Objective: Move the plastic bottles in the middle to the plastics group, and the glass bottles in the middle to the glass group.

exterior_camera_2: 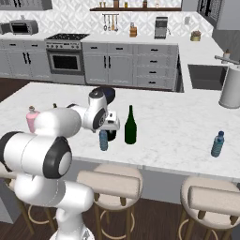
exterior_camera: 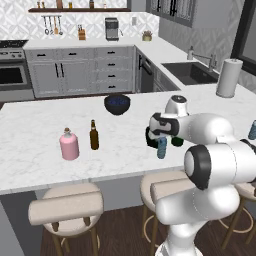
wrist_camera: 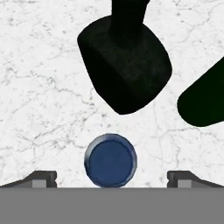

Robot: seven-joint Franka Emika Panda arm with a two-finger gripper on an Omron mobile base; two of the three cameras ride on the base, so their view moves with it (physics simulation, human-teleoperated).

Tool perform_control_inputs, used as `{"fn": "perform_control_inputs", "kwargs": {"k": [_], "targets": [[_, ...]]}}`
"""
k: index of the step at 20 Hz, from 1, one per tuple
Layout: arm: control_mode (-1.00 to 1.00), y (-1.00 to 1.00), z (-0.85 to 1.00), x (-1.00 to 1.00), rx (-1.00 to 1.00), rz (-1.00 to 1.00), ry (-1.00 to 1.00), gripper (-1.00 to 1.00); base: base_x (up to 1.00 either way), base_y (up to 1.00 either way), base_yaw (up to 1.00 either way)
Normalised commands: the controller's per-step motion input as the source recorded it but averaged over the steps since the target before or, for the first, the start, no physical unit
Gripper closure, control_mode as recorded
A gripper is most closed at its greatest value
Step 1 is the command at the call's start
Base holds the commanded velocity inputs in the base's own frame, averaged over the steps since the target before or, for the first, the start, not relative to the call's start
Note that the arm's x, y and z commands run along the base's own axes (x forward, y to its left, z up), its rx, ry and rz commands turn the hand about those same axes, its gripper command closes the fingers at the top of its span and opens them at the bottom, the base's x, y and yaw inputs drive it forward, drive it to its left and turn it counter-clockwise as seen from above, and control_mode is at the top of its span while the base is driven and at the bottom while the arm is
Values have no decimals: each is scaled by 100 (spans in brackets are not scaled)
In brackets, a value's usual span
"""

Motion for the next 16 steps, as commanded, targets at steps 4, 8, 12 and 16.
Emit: {"fn": "perform_control_inputs", "kwargs": {"k": [4,8,12,16], "targets": [[-100,0,-10,7,0,0,0,-100,0,0,0],[-100,0,-2,9,0,0,0,-100,0,0,0],[-100,0,-9,8,0,0,0,-100,0,0,0],[-100,0,-13,6,0,0,0,-100,0,0,0]]}}
